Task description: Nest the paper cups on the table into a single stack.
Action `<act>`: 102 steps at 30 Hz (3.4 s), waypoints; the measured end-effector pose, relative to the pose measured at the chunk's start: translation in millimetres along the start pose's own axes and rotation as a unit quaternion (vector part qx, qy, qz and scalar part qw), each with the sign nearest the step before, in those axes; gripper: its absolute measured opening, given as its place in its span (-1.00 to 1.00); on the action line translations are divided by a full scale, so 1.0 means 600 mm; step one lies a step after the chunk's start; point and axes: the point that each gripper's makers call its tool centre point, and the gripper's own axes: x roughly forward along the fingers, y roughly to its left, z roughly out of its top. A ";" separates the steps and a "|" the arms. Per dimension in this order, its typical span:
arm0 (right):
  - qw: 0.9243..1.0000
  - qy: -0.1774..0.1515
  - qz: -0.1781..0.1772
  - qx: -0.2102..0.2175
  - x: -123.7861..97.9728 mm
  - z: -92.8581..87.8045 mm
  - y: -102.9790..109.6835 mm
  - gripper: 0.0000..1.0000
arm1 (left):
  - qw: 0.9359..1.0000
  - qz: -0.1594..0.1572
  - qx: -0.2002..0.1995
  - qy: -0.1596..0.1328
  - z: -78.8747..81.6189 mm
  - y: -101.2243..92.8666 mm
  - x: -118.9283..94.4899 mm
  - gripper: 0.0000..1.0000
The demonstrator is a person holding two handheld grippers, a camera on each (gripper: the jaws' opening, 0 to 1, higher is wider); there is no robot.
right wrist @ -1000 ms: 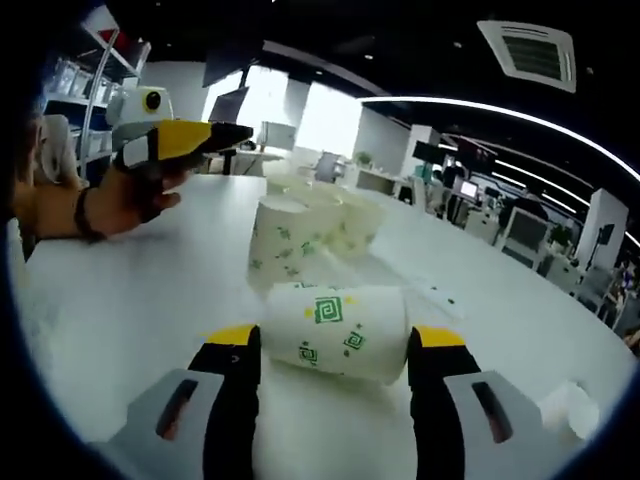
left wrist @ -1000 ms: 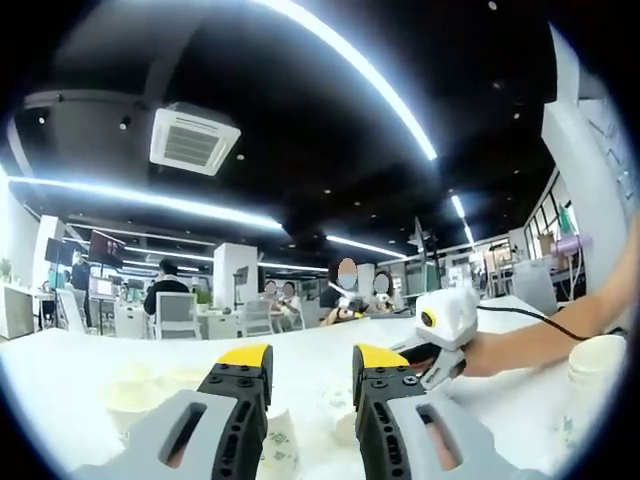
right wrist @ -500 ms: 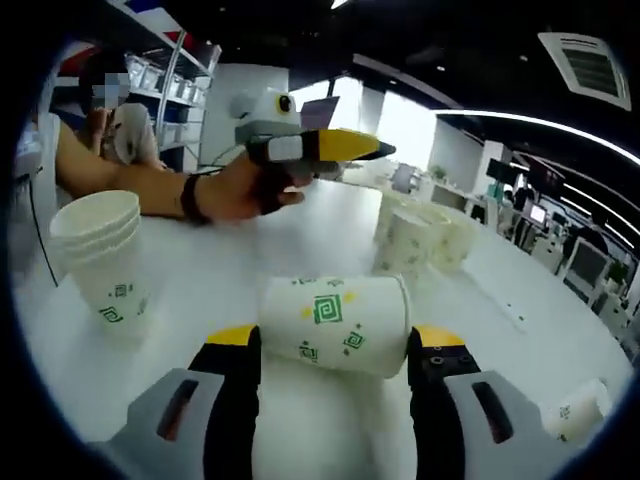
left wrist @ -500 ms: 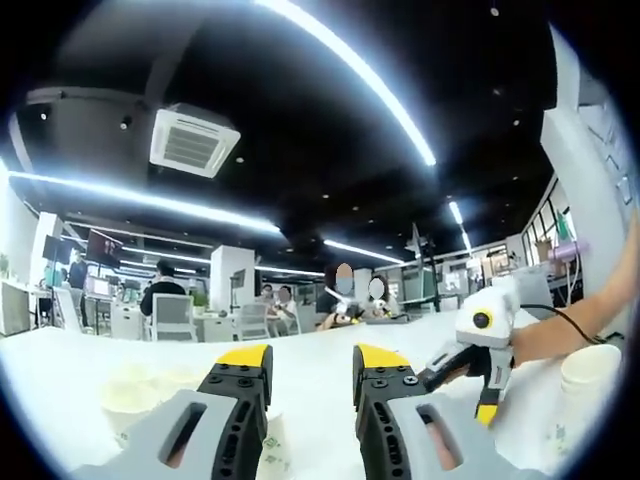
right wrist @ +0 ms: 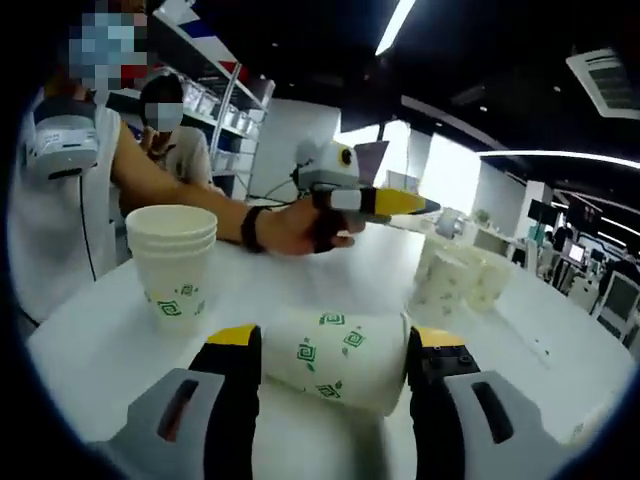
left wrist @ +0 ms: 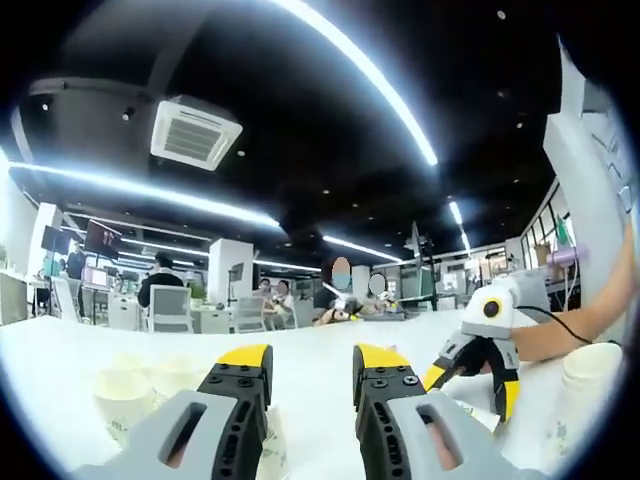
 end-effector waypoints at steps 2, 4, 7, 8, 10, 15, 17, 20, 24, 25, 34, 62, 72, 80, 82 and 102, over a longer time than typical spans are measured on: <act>1.000 0.006 -0.007 -0.003 -0.005 -0.011 -0.004 0.24 | 1.000 0.000 -0.002 0.002 -0.003 0.001 0.002 -0.32; 1.000 0.011 -0.017 -0.007 -0.012 -0.019 -0.006 0.24 | 1.000 -0.001 -0.004 0.003 -0.005 0.001 0.002 -0.32; 1.000 -0.001 -0.028 -0.005 -0.025 -0.019 -0.012 0.24 | 1.000 -0.002 -0.004 0.005 -0.007 0.005 0.005 -0.32; 0.999 -0.003 -0.033 -0.005 -0.029 -0.017 -0.014 0.24 | 1.000 -0.003 -0.005 0.006 -0.008 0.007 0.006 -0.32; 0.999 -0.006 -0.040 -0.004 -0.034 -0.014 -0.021 0.24 | 1.000 -0.007 -0.005 0.011 -0.012 0.007 0.008 -0.33; 0.999 -0.012 -0.048 -0.003 -0.045 -0.013 -0.027 0.24 | 1.000 -0.018 -0.003 0.015 -0.017 0.001 0.009 -0.32; 0.999 -0.012 -0.041 0.001 -0.043 -0.016 -0.021 0.24 | 1.000 -0.020 -0.001 0.014 -0.016 0.000 0.009 -0.32; 1.000 -0.018 -0.015 -0.003 -0.032 -0.013 0.002 0.24 | 1.000 -0.022 -0.002 0.014 -0.016 0.000 0.009 -0.32; 1.000 -0.019 0.007 -0.015 -0.016 -0.005 0.025 0.24 | 1.000 -0.027 -0.003 0.014 -0.017 -0.002 0.009 -0.32; 1.000 -0.019 0.009 -0.017 -0.012 -0.005 0.027 0.24 | 0.999 -0.030 -0.002 0.014 -0.017 -0.004 0.010 -0.32; 1.000 -0.021 -0.006 -0.019 -0.009 -0.002 0.016 0.34 | 0.999 -0.036 0.006 0.019 -0.020 -0.011 0.012 -0.32; 0.999 -0.022 -0.024 -0.028 0.020 0.033 0.033 0.19 | 0.999 -0.033 0.037 0.008 -0.001 -0.031 0.007 -0.31; 0.999 -0.006 -0.050 -0.009 0.040 0.018 0.020 0.23 | 0.998 -0.046 0.042 0.018 -0.012 -0.043 0.013 -0.32; 0.997 0.021 -0.062 -0.040 0.044 0.002 0.018 0.24 | 0.998 -0.051 0.042 0.023 -0.019 -0.043 0.015 -0.32; 0.998 0.011 -0.064 -0.015 0.039 0.004 0.014 0.24 | 0.997 -0.052 0.042 0.023 -0.018 -0.042 0.015 -0.32; 0.908 -0.129 -0.084 0.389 -0.044 0.003 -0.064 0.23 | 0.990 -0.130 0.051 0.022 -0.026 -0.104 0.019 -0.31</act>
